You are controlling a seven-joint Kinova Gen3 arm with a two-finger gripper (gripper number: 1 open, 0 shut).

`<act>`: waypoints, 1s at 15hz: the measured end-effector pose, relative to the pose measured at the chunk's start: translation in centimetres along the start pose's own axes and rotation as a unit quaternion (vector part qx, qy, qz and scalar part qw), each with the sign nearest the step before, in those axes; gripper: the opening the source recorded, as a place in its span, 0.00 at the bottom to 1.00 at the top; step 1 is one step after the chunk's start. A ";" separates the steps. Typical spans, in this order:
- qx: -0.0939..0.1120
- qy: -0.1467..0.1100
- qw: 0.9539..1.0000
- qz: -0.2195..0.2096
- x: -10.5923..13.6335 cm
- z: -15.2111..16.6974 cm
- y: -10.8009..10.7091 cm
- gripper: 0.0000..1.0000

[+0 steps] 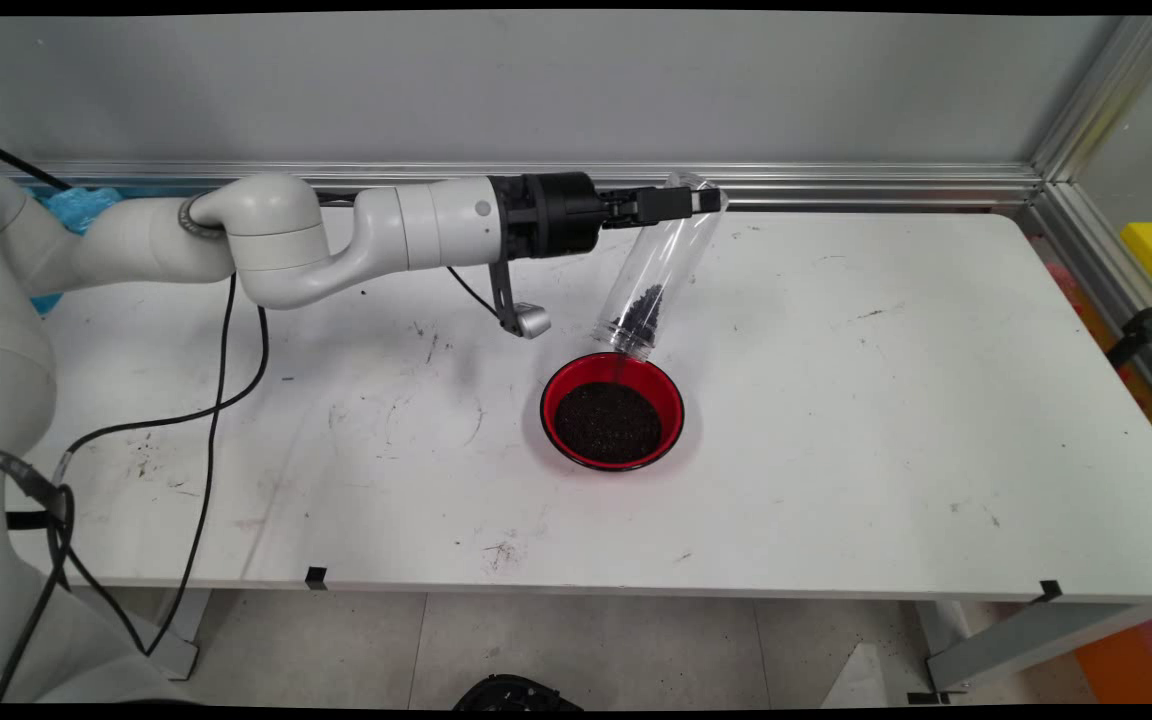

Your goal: Pour the black seasoning powder in the red bowl

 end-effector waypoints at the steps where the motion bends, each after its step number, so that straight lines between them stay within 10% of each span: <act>1: 0.003 0.000 1.000 0.002 0.0 0.0 -0.1 0.00; 15: 0.032 -0.004 0.999 0.019 -0.5 0.6 -0.5 0.00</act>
